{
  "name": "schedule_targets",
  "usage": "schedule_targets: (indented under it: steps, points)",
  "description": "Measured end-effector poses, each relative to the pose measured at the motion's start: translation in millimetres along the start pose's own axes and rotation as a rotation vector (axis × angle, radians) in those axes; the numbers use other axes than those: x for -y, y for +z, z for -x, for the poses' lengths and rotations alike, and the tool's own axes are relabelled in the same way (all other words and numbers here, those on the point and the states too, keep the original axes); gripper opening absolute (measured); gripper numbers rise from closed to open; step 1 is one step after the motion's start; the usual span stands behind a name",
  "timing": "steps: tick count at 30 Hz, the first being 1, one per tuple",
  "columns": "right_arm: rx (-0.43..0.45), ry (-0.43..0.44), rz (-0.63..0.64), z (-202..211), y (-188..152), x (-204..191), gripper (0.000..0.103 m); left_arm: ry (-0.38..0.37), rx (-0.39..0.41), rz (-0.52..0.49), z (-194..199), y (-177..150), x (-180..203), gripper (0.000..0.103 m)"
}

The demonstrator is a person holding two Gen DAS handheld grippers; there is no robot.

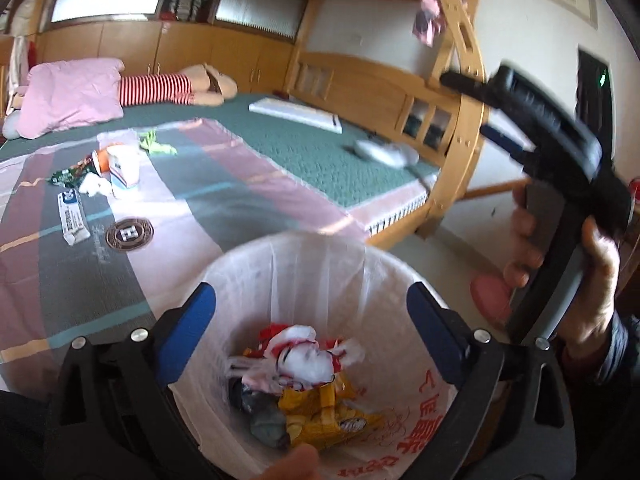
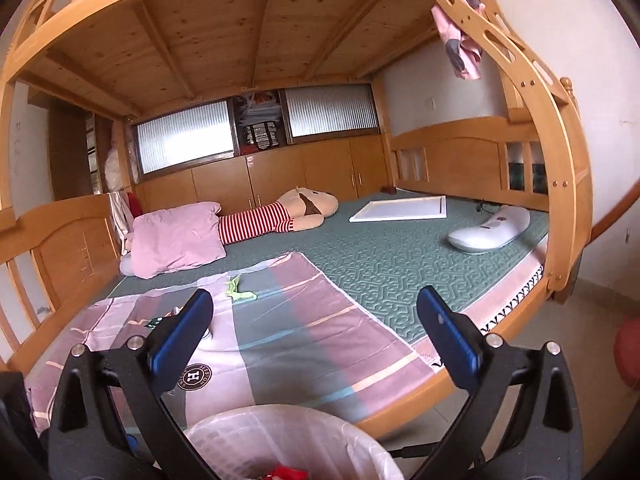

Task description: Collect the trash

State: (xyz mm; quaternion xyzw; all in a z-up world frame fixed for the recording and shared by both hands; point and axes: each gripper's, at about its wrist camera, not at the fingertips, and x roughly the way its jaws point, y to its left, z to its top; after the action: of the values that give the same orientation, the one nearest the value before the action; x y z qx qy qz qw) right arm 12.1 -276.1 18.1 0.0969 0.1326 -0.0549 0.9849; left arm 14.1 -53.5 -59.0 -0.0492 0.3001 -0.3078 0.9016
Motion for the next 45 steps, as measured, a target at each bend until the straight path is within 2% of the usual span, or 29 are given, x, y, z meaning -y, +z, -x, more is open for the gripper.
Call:
schedule_targets:
  steps: [6,12,16,36,39,45]
  points:
    - [-0.028,0.046,-0.051,-4.0,-0.1,1.8,0.1,0.064,0.158,-0.002,22.3,5.6,-1.0,0.098]
    - [-0.052,0.086,-0.039,-8.0,-1.5,-4.8,0.1,0.08,0.211,0.06,31.9,8.1,-13.8,0.099]
    - [-0.085,0.14,-0.025,-11.9,-0.2,-10.7,0.1,0.112,0.252,0.048,38.1,8.9,-11.2,0.099]
    - [-0.128,0.149,0.002,-21.8,-6.7,-20.5,0.1,0.175,0.307,0.118,47.7,11.1,-25.2,0.099]
    - [-0.141,0.146,0.037,-23.0,-9.3,-24.9,0.1,0.181,0.314,0.13,48.8,11.9,-28.4,0.099]
    - [-0.14,0.157,0.061,-27.0,-10.7,-31.9,0.1,0.308,0.308,0.066,46.6,19.6,-32.1,0.099]
